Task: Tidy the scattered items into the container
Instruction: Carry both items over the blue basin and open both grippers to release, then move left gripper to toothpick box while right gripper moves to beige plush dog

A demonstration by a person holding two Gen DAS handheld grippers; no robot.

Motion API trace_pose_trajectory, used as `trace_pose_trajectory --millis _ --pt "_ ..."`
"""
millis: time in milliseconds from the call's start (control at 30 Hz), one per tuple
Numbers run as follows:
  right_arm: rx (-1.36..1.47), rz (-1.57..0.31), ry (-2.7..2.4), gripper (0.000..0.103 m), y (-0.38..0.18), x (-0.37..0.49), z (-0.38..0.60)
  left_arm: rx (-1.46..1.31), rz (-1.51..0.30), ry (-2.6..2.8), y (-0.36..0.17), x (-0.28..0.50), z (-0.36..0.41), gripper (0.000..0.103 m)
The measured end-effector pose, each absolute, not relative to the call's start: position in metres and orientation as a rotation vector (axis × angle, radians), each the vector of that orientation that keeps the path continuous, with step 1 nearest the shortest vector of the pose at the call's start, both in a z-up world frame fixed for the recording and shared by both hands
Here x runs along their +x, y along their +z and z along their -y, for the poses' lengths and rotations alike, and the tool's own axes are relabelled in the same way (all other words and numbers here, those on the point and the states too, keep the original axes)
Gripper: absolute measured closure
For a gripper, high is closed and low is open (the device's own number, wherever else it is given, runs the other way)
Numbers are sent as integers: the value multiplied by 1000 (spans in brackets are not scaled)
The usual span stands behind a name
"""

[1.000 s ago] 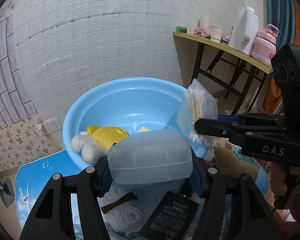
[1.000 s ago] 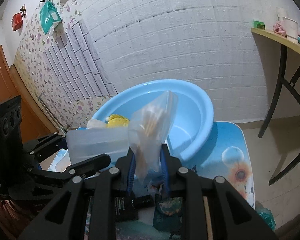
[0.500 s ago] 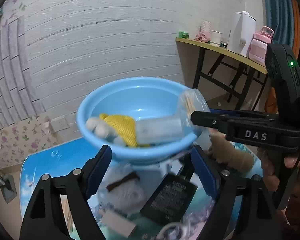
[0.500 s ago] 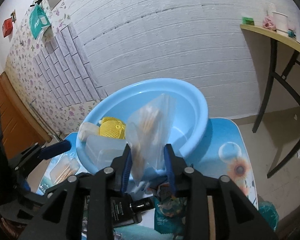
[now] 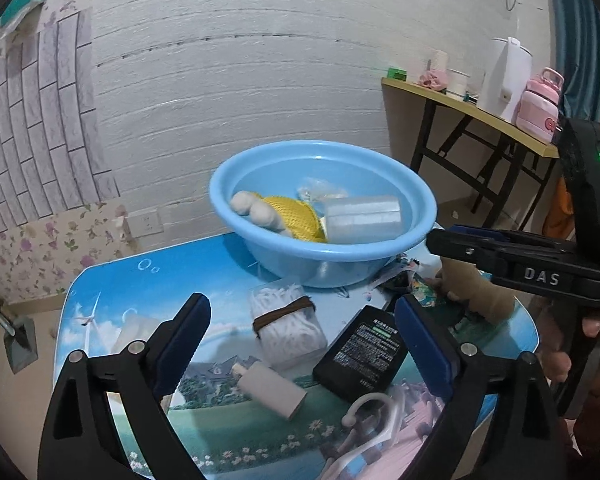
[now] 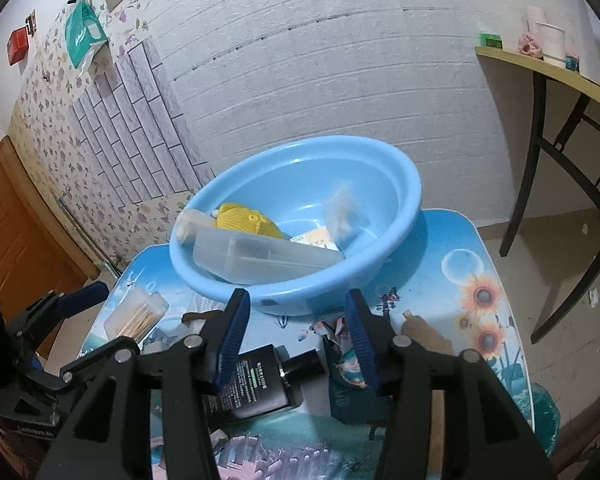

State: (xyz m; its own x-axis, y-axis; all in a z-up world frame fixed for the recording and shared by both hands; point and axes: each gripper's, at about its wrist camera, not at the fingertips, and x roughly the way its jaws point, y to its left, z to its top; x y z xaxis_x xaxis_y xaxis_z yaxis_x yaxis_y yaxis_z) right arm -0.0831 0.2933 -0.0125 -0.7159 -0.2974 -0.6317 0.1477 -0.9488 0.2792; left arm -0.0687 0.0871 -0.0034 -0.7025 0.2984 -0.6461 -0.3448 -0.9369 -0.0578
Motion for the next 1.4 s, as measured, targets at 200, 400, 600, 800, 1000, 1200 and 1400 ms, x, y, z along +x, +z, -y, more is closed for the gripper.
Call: trace_pose_trajectory --millis 200,400,600,800,1000,1200,1400 --pt "1067 304 -2692 54 -18 -77 -300 -1004 -76 2625 -12 -67 -77 8" --pt "1107 285 -2738 54 -26 -70 -314 -1021 -84 2642 -18 -62 -66 8" --pt "1119 309 -2793 54 -29 -64 -332 -1087 -42 2663 -35 -59 -45 8" --pt "1102 253 -2862 54 -31 -58 -338 -1135 -1 2684 -51 -51 -20 8" --pt "1104 216 -2875 54 -35 -54 -344 -1175 51 2708 -61 -45 1 8" --pt "1120 210 -2868 54 -43 -52 -355 -1178 43 2730 -62 -44 7 8" --pt "1146 194 -2849 51 -48 -52 -354 -1176 26 2740 -61 -46 9 8"
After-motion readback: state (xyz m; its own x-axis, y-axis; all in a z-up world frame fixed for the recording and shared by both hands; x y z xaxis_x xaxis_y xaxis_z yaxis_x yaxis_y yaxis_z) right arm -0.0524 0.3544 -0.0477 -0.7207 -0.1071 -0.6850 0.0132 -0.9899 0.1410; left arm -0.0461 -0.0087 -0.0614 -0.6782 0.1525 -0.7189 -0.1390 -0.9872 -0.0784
